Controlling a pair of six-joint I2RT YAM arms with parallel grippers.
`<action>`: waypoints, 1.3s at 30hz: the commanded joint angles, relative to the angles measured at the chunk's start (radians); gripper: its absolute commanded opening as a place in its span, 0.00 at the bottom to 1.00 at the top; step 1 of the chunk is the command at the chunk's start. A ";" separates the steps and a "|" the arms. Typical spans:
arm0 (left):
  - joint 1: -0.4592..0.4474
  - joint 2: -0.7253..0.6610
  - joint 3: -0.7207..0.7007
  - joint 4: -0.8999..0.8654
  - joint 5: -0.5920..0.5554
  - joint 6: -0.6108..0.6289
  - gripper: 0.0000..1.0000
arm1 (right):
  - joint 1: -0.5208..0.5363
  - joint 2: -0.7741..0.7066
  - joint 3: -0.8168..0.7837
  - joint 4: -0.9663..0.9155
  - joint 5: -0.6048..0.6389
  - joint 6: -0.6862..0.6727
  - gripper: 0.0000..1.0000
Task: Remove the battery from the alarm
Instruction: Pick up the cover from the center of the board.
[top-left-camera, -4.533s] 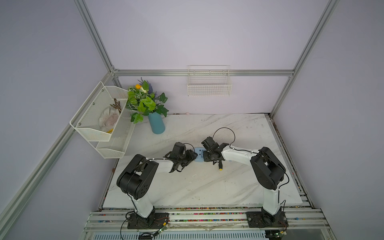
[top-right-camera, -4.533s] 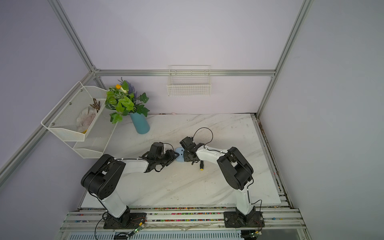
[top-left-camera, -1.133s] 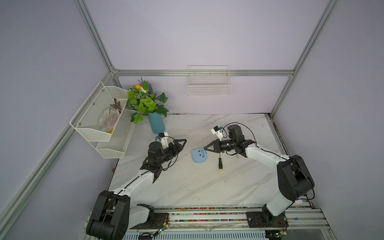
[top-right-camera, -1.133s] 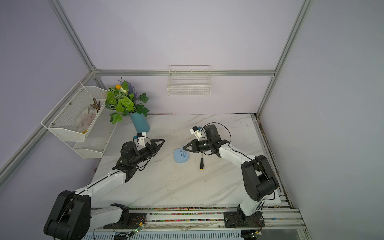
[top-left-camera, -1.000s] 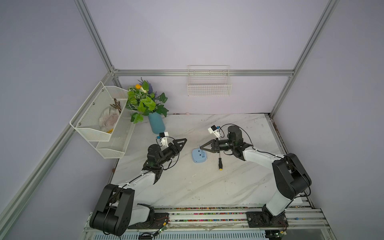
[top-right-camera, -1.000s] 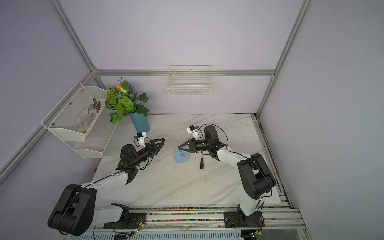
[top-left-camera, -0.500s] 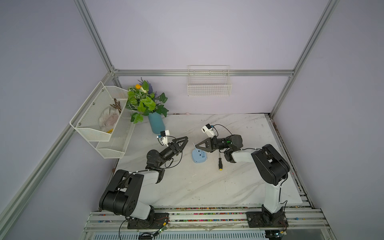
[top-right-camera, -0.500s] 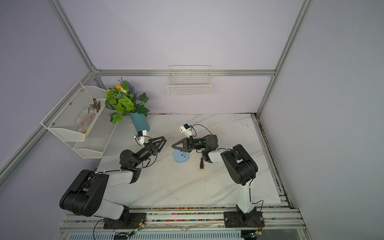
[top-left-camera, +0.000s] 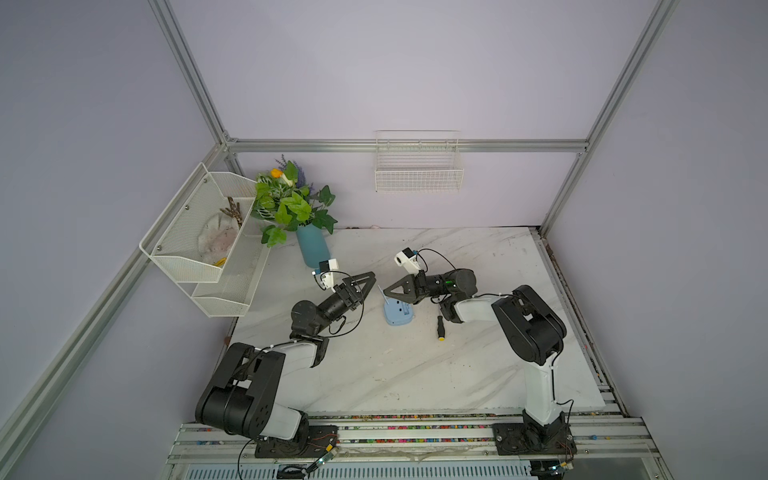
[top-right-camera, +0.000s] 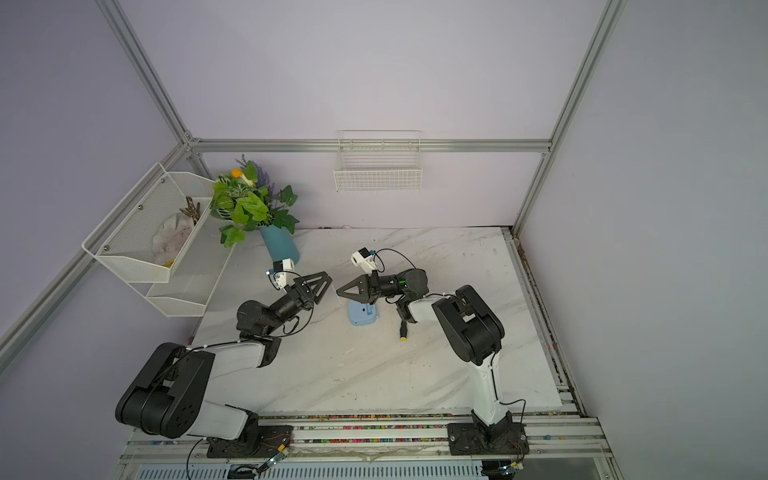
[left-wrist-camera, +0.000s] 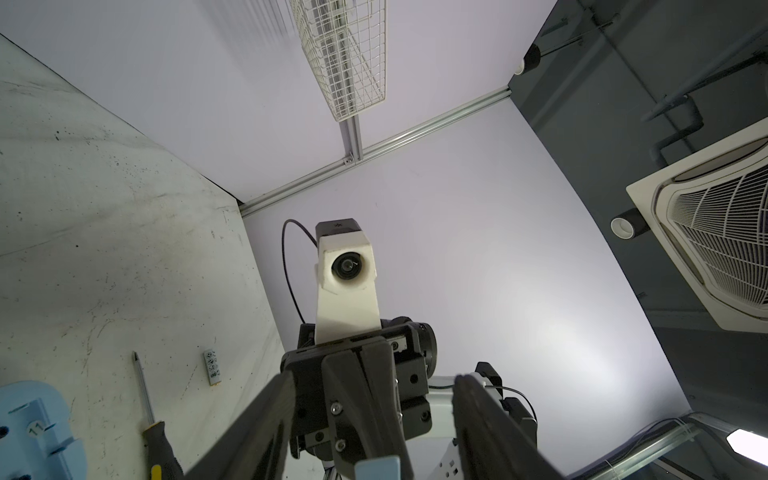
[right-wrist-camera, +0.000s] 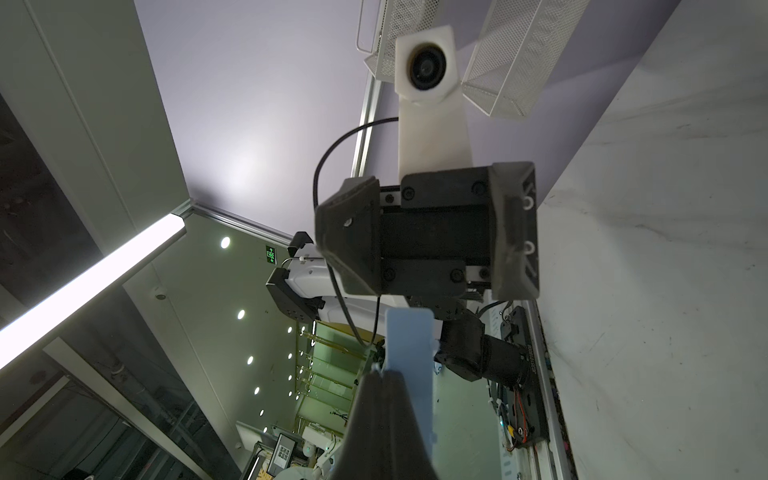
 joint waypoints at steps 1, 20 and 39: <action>-0.006 -0.018 -0.025 0.041 0.024 -0.002 0.65 | 0.005 0.013 0.037 0.066 0.020 0.006 0.00; -0.024 0.005 -0.023 0.040 0.018 0.005 0.58 | 0.019 0.066 0.104 0.066 0.032 0.051 0.00; -0.026 0.013 -0.025 0.040 0.019 0.011 0.26 | 0.019 0.068 0.095 0.066 0.037 0.054 0.00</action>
